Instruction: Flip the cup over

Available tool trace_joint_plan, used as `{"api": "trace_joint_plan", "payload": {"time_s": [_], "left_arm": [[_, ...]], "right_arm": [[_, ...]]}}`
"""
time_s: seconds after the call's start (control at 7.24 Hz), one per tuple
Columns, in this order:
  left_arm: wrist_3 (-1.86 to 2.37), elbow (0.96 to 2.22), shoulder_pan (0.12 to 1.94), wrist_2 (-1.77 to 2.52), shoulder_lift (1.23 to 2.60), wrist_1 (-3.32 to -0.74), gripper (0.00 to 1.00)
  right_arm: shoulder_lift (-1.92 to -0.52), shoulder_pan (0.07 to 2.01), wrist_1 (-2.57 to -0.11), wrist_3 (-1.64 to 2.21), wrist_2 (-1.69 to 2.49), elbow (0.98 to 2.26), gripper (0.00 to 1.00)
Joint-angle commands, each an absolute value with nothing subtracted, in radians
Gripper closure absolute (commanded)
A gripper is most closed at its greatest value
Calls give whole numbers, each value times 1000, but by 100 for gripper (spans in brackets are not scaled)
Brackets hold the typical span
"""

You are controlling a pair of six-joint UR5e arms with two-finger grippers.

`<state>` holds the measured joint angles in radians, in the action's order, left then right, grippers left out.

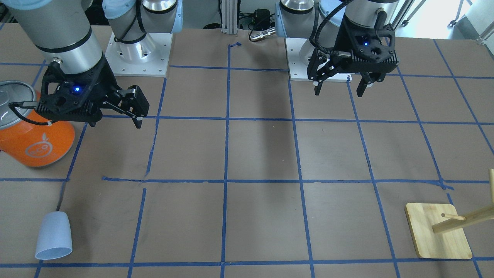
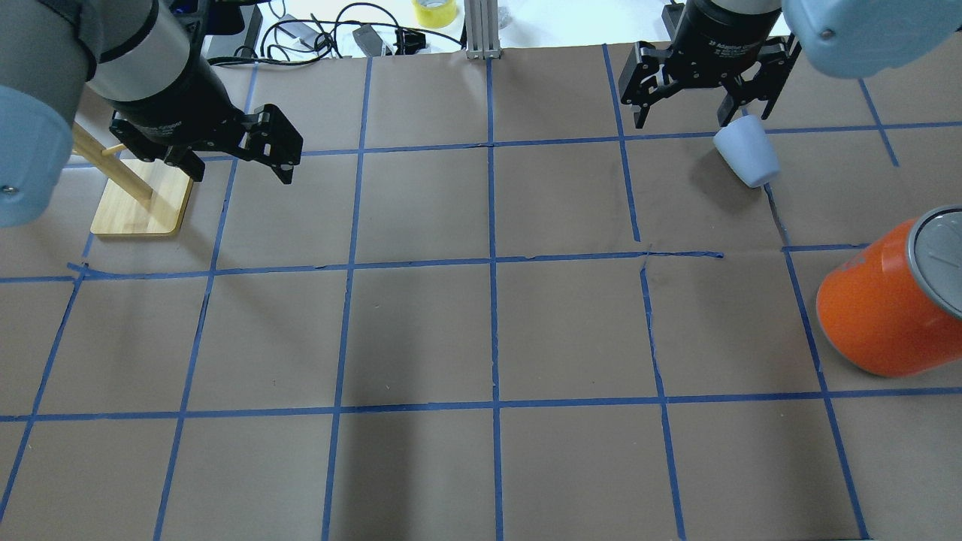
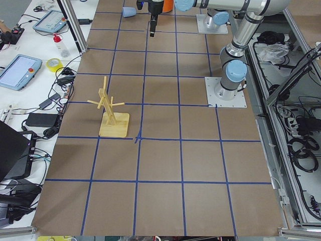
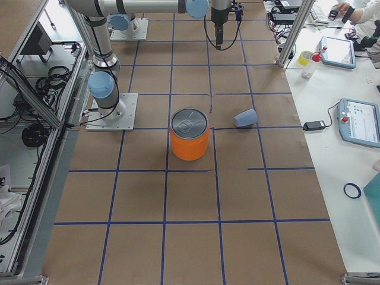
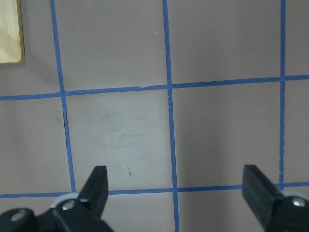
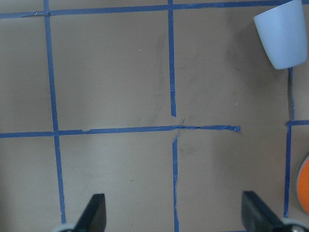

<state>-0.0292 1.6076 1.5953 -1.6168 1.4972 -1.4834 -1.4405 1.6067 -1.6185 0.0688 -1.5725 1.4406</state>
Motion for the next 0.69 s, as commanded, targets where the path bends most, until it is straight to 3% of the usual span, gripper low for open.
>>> {"api": "trace_joint_plan", "payload": {"time_s": [0.0,0.55], "left_arm": [[-29,1608,1595,-1617,1497,-1483,0],[-29,1608,1595,-1617,1497,-1483,0]], "right_arm": [[-1442,1606,-1618,69,-1568,1440,0],[-1436,1603,-1628,58,-1563,1442,0]]}}
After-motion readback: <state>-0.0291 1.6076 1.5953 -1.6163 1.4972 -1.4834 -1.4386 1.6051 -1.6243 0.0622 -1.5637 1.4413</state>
